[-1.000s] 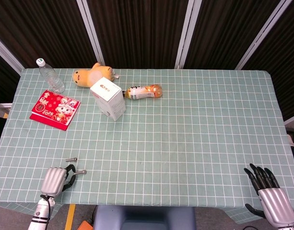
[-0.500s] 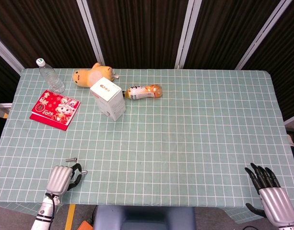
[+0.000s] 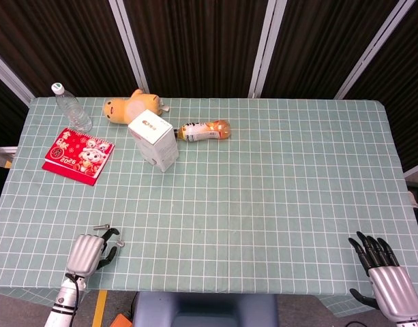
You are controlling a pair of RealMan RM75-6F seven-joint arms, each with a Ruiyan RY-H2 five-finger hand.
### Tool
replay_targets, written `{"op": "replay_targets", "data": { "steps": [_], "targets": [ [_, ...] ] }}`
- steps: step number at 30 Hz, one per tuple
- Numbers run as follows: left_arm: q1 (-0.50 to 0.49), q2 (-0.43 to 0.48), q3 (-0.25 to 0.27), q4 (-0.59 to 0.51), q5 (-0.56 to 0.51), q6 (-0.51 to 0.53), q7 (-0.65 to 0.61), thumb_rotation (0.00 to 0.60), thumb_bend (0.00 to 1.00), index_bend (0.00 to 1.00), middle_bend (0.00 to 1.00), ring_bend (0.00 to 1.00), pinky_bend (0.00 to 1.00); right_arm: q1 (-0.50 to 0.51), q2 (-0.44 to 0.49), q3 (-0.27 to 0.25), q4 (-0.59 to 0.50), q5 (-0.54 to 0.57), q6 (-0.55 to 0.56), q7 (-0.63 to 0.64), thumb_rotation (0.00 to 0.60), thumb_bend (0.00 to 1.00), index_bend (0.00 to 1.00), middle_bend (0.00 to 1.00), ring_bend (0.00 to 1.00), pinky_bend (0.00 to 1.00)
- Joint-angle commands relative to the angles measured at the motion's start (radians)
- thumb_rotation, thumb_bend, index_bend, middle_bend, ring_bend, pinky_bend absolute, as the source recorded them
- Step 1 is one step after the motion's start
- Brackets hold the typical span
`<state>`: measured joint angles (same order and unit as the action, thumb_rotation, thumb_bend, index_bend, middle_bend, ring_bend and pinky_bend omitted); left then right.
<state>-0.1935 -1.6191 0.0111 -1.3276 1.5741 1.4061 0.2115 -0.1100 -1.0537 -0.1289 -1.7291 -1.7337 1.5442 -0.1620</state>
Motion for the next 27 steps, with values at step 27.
{"op": "replay_targets", "data": {
  "steps": [27],
  "targets": [
    [-0.045, -0.104, -0.085, 0.310, -0.130, -0.079, -0.111, 0.600, 0.40, 0.43, 1.00, 1.00, 1.00, 0.008, 0.012, -0.014, -0.009, -0.003, -0.024, 0.017, 0.600, 0.16, 0.00, 0.00, 0.00, 0.00]
  ]
}}
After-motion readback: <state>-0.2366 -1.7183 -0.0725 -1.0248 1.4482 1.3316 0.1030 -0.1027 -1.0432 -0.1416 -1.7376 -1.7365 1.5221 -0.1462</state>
